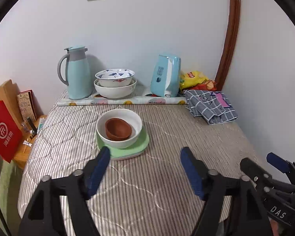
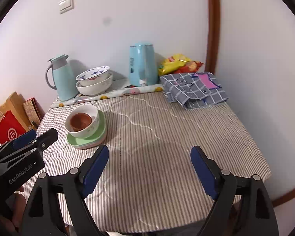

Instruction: Organize plates and bowls

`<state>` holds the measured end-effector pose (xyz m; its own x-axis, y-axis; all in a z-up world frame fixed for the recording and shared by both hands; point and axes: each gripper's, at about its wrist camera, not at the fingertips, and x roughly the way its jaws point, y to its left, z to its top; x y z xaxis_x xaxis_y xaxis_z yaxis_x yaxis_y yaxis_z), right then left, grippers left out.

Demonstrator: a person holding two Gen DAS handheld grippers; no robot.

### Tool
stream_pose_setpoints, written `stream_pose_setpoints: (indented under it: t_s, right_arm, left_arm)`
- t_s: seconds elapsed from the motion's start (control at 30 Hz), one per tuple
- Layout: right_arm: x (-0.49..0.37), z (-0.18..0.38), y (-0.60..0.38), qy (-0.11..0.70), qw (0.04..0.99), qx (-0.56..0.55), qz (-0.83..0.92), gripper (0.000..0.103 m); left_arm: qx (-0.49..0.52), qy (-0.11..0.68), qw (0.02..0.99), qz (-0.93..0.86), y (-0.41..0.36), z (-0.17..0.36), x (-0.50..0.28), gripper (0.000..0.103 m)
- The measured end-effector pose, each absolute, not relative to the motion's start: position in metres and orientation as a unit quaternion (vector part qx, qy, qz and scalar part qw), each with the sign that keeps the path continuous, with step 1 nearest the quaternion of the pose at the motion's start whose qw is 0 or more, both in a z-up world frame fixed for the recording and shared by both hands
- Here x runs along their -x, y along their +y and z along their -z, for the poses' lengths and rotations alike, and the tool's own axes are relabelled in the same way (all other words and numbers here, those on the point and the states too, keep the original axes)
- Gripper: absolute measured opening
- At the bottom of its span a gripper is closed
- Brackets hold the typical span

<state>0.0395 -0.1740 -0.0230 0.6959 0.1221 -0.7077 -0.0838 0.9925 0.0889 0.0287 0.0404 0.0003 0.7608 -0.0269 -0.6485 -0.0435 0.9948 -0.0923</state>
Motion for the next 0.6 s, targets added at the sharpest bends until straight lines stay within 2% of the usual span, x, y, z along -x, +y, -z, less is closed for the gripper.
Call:
stream_pose_setpoints:
  t_s: [0.13,0.6]
  right_arm:
    - [-0.025,0.020,-0.184,0.378,0.924,-0.021,-0.056,0.093]
    - [-0.004,0.019,-0.197,0.372,0.927,-0.023,-0.039,0.093]
  left_arm:
    - [0.050,0.344,0.938,0.007,0.030,-0.004,-0.017,0.081]
    - [0.050,0.344,0.938,0.000,0.022,-0.006,-0.006,0.083]
